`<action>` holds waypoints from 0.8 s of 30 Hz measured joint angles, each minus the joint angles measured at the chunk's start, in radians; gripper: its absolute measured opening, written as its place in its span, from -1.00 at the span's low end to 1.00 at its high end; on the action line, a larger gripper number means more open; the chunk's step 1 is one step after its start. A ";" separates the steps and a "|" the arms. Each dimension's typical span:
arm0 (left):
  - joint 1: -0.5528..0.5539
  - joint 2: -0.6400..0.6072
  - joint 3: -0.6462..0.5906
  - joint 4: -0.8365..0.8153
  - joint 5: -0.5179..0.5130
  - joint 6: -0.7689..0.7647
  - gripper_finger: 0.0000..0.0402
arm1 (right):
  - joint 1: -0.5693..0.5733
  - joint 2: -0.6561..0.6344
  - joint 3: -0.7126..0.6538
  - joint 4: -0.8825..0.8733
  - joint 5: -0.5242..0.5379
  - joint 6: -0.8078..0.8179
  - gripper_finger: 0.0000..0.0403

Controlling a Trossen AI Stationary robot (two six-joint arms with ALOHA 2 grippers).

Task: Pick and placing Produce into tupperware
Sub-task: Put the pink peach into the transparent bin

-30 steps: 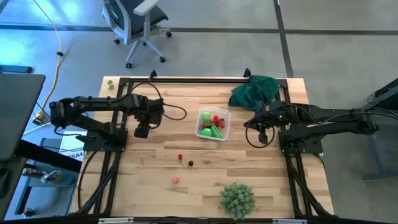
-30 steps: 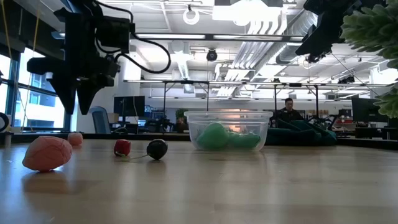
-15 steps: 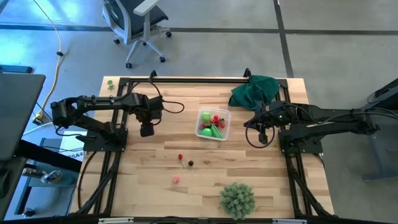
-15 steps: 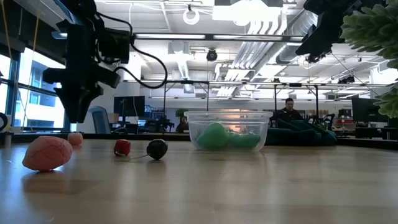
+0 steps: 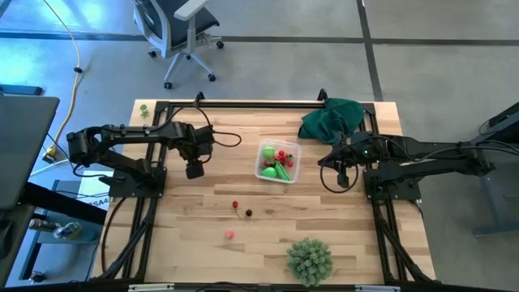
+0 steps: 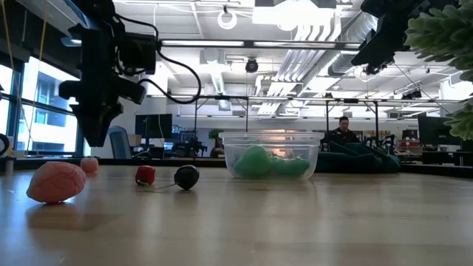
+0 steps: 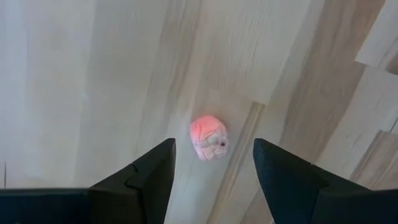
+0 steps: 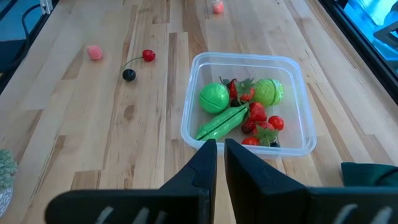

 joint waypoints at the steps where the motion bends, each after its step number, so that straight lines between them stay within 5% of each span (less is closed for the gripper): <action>1: 0.000 0.000 0.000 0.004 0.000 0.000 0.03 | 0.000 0.000 0.000 0.000 0.000 0.000 -0.88; 24: 0.000 0.074 -0.096 0.132 -0.002 -0.018 0.02 | 0.000 0.000 0.000 0.000 0.000 0.000 -0.88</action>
